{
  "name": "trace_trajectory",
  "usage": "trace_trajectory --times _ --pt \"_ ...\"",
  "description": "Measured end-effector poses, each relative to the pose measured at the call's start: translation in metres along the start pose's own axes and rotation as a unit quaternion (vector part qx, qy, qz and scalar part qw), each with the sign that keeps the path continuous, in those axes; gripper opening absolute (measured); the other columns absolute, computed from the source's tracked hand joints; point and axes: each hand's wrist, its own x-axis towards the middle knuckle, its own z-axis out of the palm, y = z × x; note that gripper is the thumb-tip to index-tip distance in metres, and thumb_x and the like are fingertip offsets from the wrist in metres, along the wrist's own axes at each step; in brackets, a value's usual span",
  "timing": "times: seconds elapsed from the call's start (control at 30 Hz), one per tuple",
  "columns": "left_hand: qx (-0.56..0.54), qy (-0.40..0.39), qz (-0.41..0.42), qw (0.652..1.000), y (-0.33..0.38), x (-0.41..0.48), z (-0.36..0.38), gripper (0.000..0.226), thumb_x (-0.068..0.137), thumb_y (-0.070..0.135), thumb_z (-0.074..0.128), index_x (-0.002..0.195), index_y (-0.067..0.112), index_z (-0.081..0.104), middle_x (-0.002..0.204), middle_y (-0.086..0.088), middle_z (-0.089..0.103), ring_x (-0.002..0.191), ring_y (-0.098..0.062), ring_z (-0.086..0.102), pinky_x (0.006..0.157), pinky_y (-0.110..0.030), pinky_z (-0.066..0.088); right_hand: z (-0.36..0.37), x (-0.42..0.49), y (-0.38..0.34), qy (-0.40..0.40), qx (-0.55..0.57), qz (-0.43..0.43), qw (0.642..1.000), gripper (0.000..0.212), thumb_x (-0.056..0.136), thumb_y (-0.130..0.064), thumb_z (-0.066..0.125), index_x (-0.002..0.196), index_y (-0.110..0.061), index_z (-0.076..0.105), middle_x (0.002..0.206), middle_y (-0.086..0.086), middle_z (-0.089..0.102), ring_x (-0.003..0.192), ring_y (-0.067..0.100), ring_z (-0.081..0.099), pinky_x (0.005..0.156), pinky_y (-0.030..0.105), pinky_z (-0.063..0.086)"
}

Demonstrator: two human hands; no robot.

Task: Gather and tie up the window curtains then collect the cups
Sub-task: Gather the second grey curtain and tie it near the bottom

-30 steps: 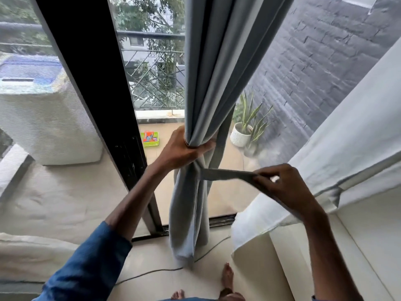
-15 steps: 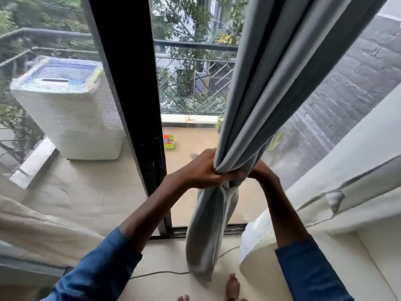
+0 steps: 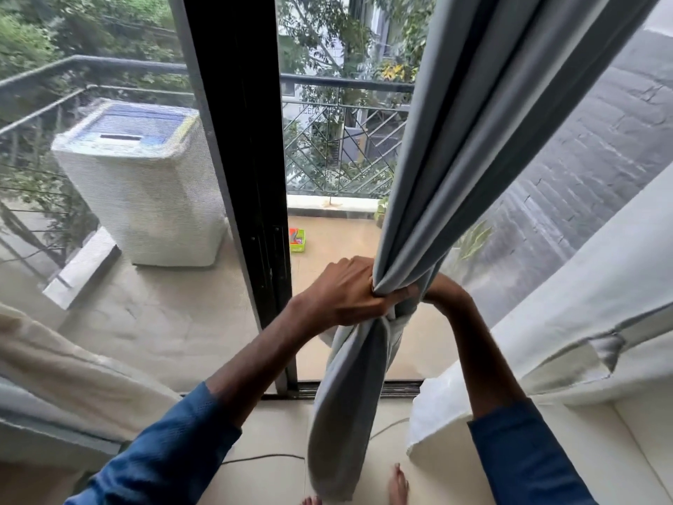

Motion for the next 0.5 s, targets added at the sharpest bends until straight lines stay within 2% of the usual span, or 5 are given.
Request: trace_trajectory --times 0.1,0.17,0.33,0.43,0.5 --pt "0.026 0.019 -0.008 0.999 -0.002 0.004 -0.001 0.052 0.095 0.067 0.04 0.101 0.02 0.062 0.093 -0.012 0.069 0.072 -0.031 0.057 0.06 -0.032 0.036 -0.006 0.005 0.0 0.038 0.079 0.023 0.996 0.034 0.077 0.019 0.07 0.102 -0.004 0.065 0.097 0.012 0.07 0.09 0.02 0.061 0.069 0.026 0.056" --pt "0.051 0.021 -0.013 0.998 -0.003 0.008 -0.003 0.051 0.097 0.064 0.038 0.097 0.019 0.061 0.081 -0.01 0.067 0.067 -0.03 0.056 0.059 -0.03 0.033 -0.006 0.002 0.01 0.074 0.095 0.013 0.993 0.03 0.076 0.015 0.058 0.082 -0.014 0.067 0.071 0.003 0.07 0.068 0.021 0.065 0.057 0.034 0.059" --pt "0.004 0.022 -0.07 0.997 -0.009 0.018 0.005 0.037 0.098 0.054 0.044 0.097 0.02 0.058 0.062 0.009 0.041 0.065 -0.024 0.052 0.061 -0.031 0.037 0.023 -0.033 0.016 0.283 0.177 -0.01 0.943 0.012 0.095 -0.013 0.067 0.106 -0.01 0.065 0.08 0.006 0.075 0.062 0.019 0.071 0.046 0.03 0.054" --pt "-0.029 0.022 -0.087 0.996 -0.008 0.02 0.008 0.04 0.097 0.052 0.044 0.11 0.018 0.061 0.08 -0.004 0.062 0.079 -0.031 0.06 0.067 -0.035 0.043 0.054 -0.066 0.003 0.367 0.179 -0.015 0.913 0.008 0.092 -0.018 0.072 0.097 -0.014 0.067 0.079 0.002 0.072 0.06 0.019 0.069 0.048 0.032 0.053" --pt "-0.051 0.03 -0.106 0.993 -0.005 0.023 0.012 0.04 0.097 0.05 0.042 0.115 0.018 0.057 0.097 -0.011 0.067 0.087 -0.036 0.062 0.071 -0.04 0.049 0.072 -0.083 -0.009 0.324 0.201 -0.012 0.924 0.003 0.093 -0.017 0.07 0.09 -0.016 0.069 0.076 0.001 0.073 0.061 0.02 0.071 0.049 0.036 0.055"
